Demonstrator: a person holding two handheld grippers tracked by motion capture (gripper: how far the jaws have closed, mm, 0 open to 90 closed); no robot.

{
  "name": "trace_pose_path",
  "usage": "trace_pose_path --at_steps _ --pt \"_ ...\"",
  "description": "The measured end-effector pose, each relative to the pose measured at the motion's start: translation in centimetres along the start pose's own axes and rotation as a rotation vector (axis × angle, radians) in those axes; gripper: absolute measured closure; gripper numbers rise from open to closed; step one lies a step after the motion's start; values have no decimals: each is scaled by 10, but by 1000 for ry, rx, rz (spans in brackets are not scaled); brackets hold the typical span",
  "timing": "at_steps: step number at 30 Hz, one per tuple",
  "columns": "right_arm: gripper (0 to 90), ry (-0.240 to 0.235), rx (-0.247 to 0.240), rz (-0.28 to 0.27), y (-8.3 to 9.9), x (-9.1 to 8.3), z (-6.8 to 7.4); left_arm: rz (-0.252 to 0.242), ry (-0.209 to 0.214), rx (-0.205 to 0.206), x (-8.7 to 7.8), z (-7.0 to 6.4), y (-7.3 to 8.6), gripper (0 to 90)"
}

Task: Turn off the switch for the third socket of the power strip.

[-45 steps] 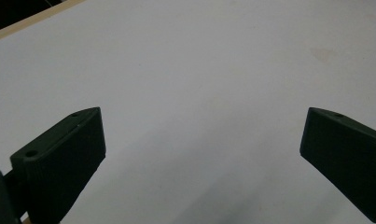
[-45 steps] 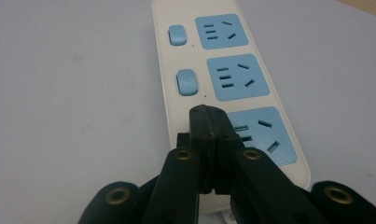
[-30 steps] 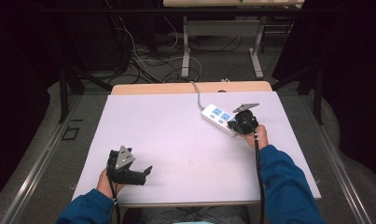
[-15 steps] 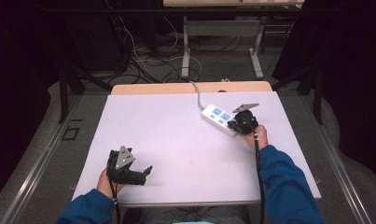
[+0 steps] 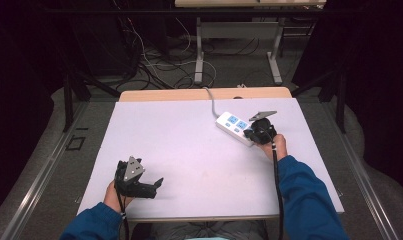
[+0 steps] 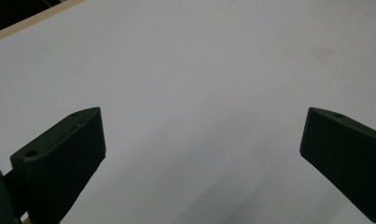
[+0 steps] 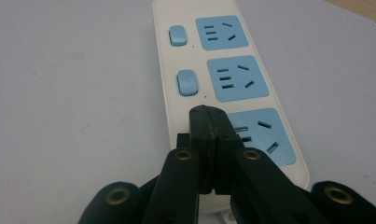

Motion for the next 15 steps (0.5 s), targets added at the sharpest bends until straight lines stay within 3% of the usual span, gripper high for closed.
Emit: trace_pose_path --at_steps 15 --pt "900 17 -10 1 0 0 1 2 1 9 0 0 0 1"
Point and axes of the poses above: each handheld gripper's, and its own axes: x roughly forward along the jaws, y roughly out of its underside, z roughly to its left, the point moved 4 cm from there along x, roughly forward along the jaws, and after that the axes turned 4 degrees about z, right-handed, at the moved point
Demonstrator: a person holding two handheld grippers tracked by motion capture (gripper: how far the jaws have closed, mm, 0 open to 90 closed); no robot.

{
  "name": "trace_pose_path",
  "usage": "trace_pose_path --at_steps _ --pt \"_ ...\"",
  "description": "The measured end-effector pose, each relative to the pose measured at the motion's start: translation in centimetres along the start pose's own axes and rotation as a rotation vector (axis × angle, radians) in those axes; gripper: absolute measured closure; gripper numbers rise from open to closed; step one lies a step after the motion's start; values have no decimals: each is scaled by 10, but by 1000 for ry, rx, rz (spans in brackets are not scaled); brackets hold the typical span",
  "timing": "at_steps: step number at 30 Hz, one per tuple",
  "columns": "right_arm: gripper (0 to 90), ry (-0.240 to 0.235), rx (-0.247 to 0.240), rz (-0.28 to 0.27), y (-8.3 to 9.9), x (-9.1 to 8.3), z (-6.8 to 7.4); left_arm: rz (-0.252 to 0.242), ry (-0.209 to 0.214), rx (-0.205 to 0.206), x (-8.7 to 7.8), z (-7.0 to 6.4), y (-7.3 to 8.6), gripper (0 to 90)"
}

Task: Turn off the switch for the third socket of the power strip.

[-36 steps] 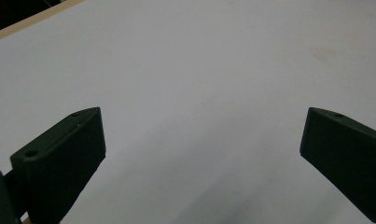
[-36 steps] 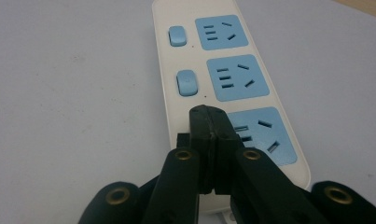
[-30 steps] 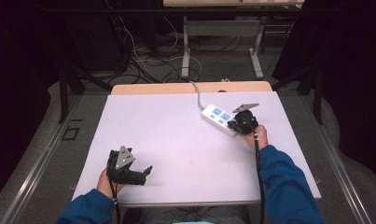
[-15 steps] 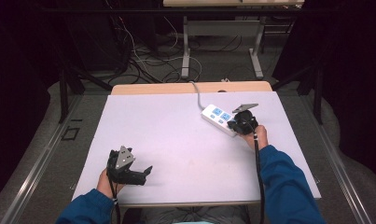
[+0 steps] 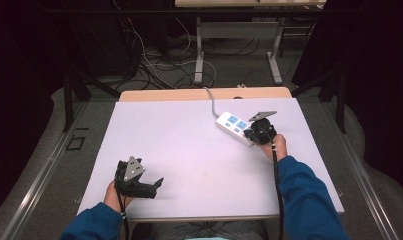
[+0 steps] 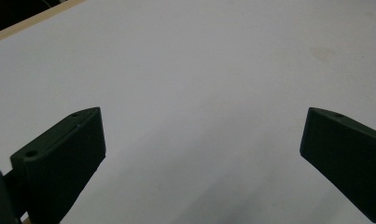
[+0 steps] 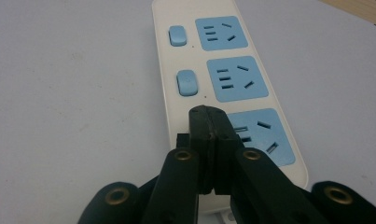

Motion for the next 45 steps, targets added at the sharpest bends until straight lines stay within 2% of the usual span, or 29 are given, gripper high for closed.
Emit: trace_pose_path --at_steps 6,8,29,33,37,38,40,41,42,44,45 --pt "900 4 -4 2 0 0 1 -1 2 -2 0 0 0 1" --pt "900 7 0 -23 -1 -3 0 -3 0 -5 0 0 0 1" --pt "897 0 7 -23 -1 -3 0 0 5 -2 1 -1 -1 1" --pt "879 11 5 -45 -2 -5 0 -9 4 -8 1 -2 -1 1" --pt "806 12 8 -67 -4 -9 -1 0 12 -6 1 -2 -1 1" --pt "741 8 4 -68 -4 -11 -2 1 7 -1 0 -1 -1 1" --pt "718 5 9 -70 -4 -11 -3 1 10 -5 1 -2 -1 1" --pt "655 7 10 -70 -4 -12 -3 1 7 -1 0 -1 -1 1" --pt "655 7 10 -70 -4 -12 -3 1 7 -1 0 -1 -1 1" --pt "527 -5 16 -79 -5 -13 -4 1 7 -1 0 -1 -1 1" --pt "527 -5 16 -79 -5 -13 -4 0 8 -3 1 -2 -1 1"
Point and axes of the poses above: each handheld gripper's, and its own axes: x roughly forward along the jaws, y roughly out of its underside, z roughly to its left, the point moved 4 cm from there along x, roughly forward along the jaws, and after that the axes turned 4 degrees about z, right-handed, at the moved point
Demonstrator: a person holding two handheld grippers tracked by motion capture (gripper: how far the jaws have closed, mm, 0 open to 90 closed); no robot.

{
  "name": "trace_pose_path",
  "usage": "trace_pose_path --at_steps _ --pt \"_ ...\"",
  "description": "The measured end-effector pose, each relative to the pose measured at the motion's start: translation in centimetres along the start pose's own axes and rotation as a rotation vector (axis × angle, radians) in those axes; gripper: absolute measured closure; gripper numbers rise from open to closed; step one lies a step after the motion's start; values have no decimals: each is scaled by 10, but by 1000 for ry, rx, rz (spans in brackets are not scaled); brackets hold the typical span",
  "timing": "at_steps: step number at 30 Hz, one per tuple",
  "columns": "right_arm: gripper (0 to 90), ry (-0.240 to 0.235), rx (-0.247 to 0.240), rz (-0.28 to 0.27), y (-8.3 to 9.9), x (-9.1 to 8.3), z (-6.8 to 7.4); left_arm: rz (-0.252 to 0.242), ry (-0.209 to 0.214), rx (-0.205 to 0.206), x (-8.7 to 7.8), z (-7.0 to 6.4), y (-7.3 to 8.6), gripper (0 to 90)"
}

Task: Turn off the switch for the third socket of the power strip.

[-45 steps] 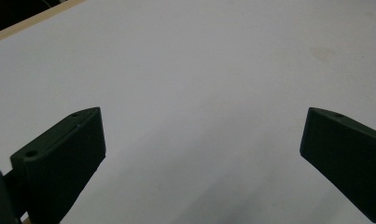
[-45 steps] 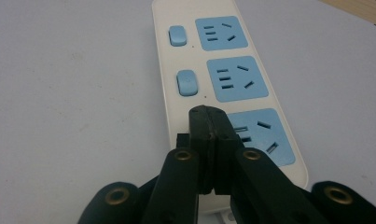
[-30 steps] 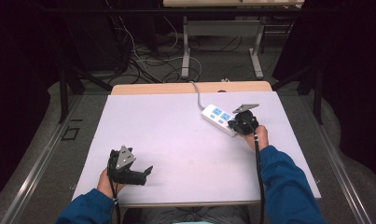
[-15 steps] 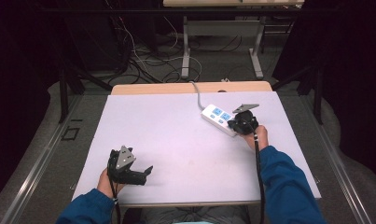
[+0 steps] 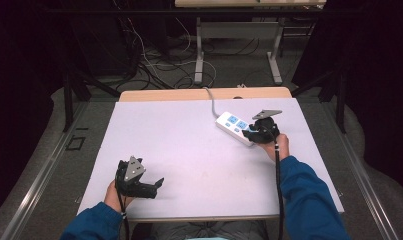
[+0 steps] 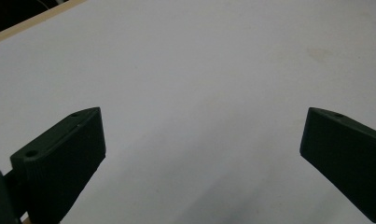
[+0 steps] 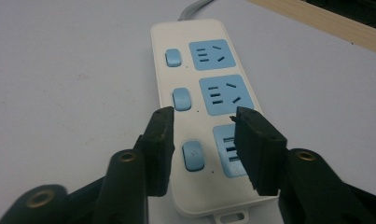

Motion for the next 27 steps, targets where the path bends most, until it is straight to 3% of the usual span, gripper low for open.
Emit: trace_pose_path --at_steps 6,18,27 --pt "255 -25 6 0 -1 -3 2 -9 -4 -2 0 0 0 1" --pt "55 -59 22 -31 -4 -12 7 -7 -6 0 0 0 0 1" --pt "0 -87 25 -46 -5 -18 8 -3 0 -1 0 0 0 1"
Point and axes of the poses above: each handheld gripper's, and its own axes: x roughly forward along the jaws, y roughly out of its underside, z roughly to its left, the point moved 4 cm from there along x, roughly forward along the jaws, and after that the axes turned 4 degrees about z, right-handed, at the moved point
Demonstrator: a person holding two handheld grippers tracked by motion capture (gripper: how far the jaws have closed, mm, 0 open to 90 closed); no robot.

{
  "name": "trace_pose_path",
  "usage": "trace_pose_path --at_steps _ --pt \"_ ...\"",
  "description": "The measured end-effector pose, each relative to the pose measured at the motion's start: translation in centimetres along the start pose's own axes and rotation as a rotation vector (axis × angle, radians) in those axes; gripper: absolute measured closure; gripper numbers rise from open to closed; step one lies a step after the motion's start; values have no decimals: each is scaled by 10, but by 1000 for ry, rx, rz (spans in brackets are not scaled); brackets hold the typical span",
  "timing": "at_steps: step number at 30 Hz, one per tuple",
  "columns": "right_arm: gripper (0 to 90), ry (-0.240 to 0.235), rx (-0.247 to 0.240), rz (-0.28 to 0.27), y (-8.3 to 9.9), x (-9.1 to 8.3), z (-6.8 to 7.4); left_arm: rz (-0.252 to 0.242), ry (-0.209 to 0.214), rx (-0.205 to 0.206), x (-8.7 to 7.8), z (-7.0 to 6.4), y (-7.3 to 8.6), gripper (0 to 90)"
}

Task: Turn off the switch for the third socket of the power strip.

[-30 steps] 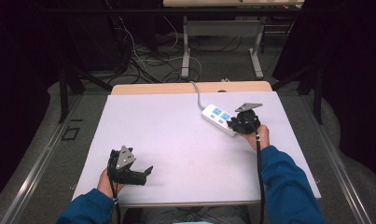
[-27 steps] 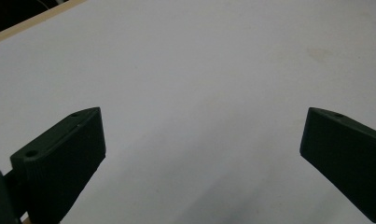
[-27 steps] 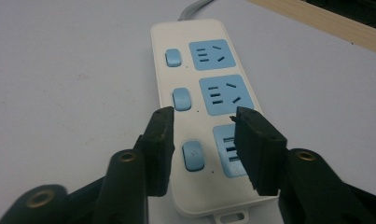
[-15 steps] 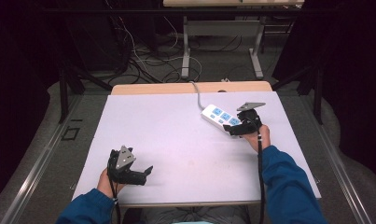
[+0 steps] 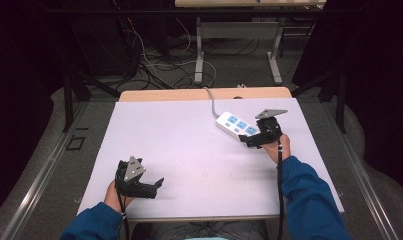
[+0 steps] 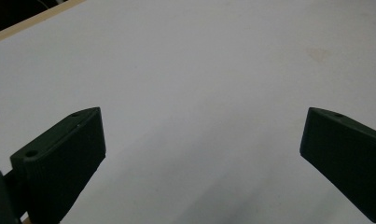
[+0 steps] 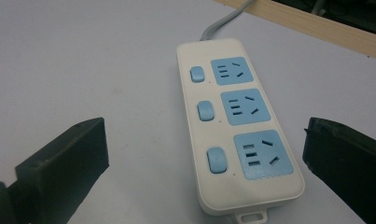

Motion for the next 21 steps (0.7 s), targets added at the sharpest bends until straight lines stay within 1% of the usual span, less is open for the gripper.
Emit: trace_pose_path --at_steps 5,7,8,11,14,15,18,19,21 --pt "0 -11 -3 -6 0 -5 2 -1 2 2 0 0 0 1" --pt "0 -15 4 -7 0 -7 4 -1 3 2 0 0 -1 1" --pt "0 -17 -5 -7 0 -8 4 -1 5 2 0 0 0 1" --pt "0 -23 3 -13 1 -12 6 -3 4 3 0 0 0 1" --pt "0 -24 0 -17 2 -17 9 -6 -2 1 0 1 0 1" --pt "0 -24 -1 -16 3 -19 10 -3 7 -3 0 0 0 1" --pt "0 -22 -10 -20 5 -23 13 -5 4 -3 0 0 -1 1" --pt "0 -24 -8 -20 5 -24 14 -5 9 -9 0 0 -1 1" --pt "0 -24 -9 -20 6 -25 16 -4 4 -1 0 1 -1 1"
Point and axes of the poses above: each handheld gripper's, and its own axes: x roughly forward along the jaws, y roughly out of its underside, z roughly to its left, the point moved 4 cm from there along x, roughly forward along the jaws, and after that the axes turned 4 degrees about z, right-handed, at the moved point
